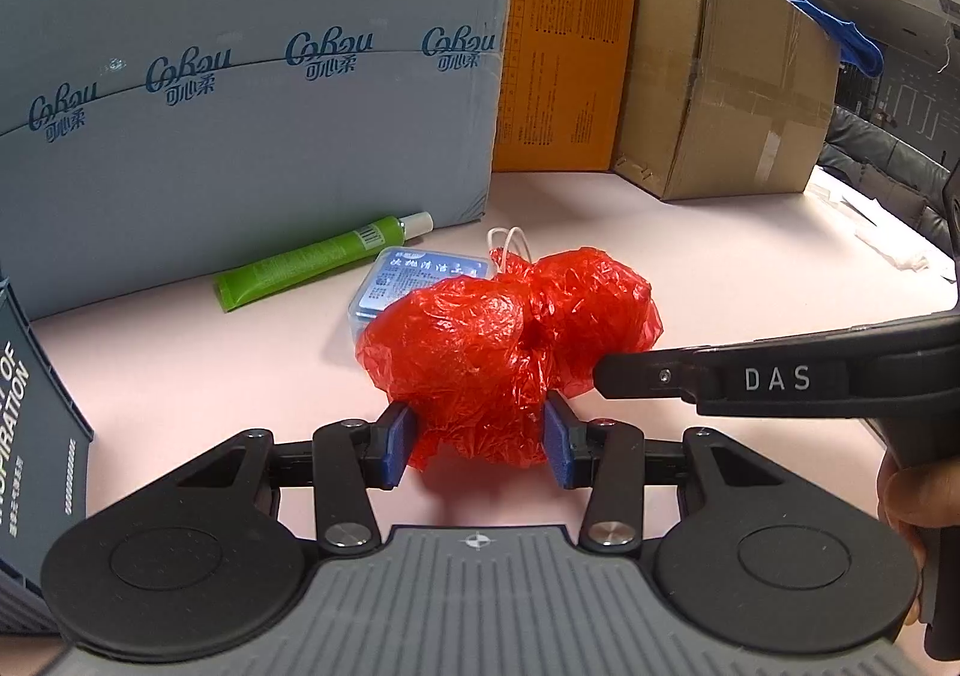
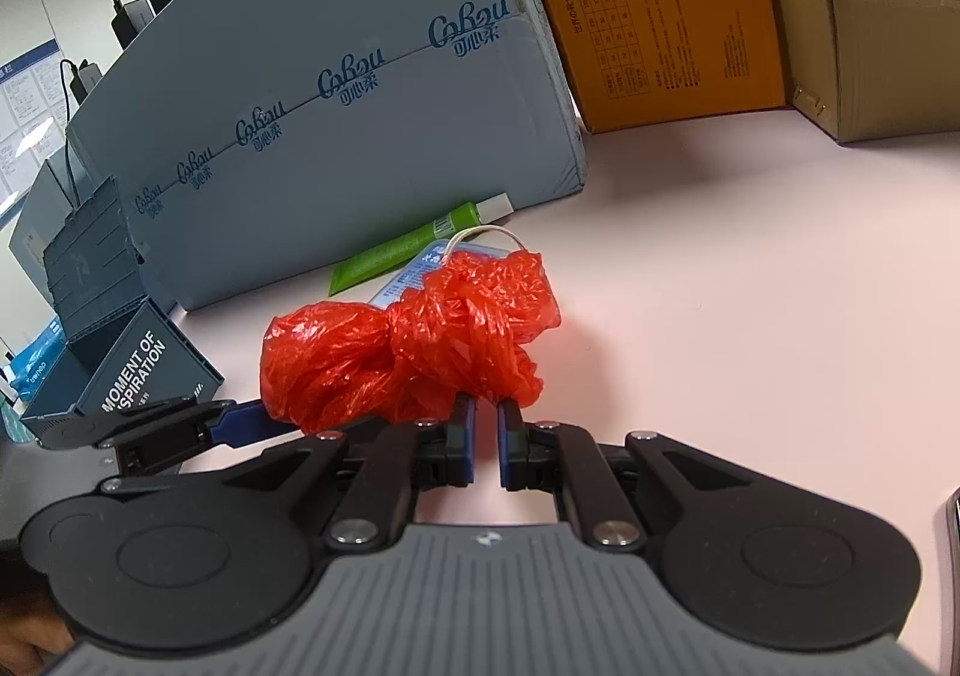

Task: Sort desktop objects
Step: 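Hold the red bag with both tools and lift it slightly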

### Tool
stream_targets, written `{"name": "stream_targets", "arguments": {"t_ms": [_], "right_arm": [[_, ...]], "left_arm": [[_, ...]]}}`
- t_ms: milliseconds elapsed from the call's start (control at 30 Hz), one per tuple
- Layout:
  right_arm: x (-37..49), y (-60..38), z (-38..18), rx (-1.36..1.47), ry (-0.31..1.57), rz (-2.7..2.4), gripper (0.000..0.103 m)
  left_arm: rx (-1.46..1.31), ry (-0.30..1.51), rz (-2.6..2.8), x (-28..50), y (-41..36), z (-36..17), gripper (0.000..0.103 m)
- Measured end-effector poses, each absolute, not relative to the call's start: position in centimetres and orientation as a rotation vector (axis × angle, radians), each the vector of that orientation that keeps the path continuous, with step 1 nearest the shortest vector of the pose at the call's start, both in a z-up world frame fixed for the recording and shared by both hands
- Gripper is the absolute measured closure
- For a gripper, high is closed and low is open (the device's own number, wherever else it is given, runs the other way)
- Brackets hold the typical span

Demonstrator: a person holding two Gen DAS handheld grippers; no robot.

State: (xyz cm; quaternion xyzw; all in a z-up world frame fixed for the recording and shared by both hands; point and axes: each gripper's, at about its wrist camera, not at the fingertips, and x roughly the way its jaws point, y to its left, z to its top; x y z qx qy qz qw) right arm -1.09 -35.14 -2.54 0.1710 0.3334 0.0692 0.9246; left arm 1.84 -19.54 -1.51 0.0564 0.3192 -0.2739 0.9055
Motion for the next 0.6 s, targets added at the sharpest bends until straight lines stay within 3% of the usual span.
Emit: {"name": "stream_targets", "arguments": {"t_ms": [267,433,600], "right_arm": [[-1.00,-35.36,-3.00,0.353,0.706,0.116,0.085],[-0.91,-35.33,-2.92,0.317,0.698,0.076,0.048],[-0.77,-35.23,-2.65,0.286,0.656,0.087,0.044]], "left_arm": [[0.123,0.677,-0.565,1.69,-19.63,-2.13,0.064],[0.122,0.679,-0.561,1.77,-19.58,-2.18,0.064],[0.119,0.679,-0.562,1.82,-19.56,-2.18,0.064]]}}
